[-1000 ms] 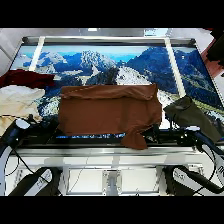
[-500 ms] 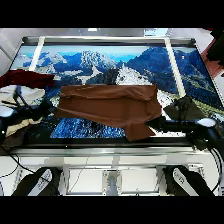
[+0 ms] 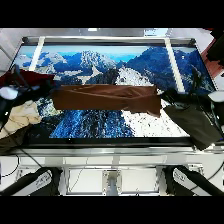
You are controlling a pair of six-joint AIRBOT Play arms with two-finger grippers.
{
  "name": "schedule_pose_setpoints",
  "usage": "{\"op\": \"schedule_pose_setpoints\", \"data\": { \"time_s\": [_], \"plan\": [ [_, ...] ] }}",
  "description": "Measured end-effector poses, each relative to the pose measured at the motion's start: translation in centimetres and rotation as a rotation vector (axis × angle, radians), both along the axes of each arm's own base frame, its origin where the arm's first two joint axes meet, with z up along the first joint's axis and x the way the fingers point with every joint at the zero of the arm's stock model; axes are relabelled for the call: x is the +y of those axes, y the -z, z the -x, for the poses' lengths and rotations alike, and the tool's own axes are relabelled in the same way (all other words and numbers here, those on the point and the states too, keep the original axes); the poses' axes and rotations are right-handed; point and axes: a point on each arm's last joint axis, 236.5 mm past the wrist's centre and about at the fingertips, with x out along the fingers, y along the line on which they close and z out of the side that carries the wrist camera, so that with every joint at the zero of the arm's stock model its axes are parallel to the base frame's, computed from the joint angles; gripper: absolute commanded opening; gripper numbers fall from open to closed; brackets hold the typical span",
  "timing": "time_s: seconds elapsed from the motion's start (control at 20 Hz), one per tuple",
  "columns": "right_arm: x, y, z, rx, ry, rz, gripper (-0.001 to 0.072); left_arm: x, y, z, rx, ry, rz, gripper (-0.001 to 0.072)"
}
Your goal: Fold the shirts.
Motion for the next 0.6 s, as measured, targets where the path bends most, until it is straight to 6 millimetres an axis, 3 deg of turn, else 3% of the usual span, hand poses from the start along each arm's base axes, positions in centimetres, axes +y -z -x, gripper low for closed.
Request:
{"op": "schedule_pose_setpoints", "data": {
  "time_s": [0.15, 0.3, 0.55, 0.6],
  "plan": [
    [0.1, 1.9, -5.4, -0.007, 0.019, 0.030, 0.0025, -0.6, 1.3, -4.5, 0.006, 0.011, -0.024, 0.0007],
    [-0.1, 5.3, -9.6, 0.018, 0.041, 0.047, 0.0025, -0.3, 3.8, -8.2, 0.033, -0.007, -0.048, 0.0007],
    [-0.5, 11.4, -12.6, 0.092, 0.063, 0.056, 0.0030, 0.2, 8.3, -10.7, 0.095, -0.026, -0.071, 0.0011],
    [-0.6, 12.1, -12.9, 0.098, 0.069, 0.057, 0.0048, 0.3, 8.8, -10.9, 0.102, -0.026, -0.072, 0.0053]
  ]
}}
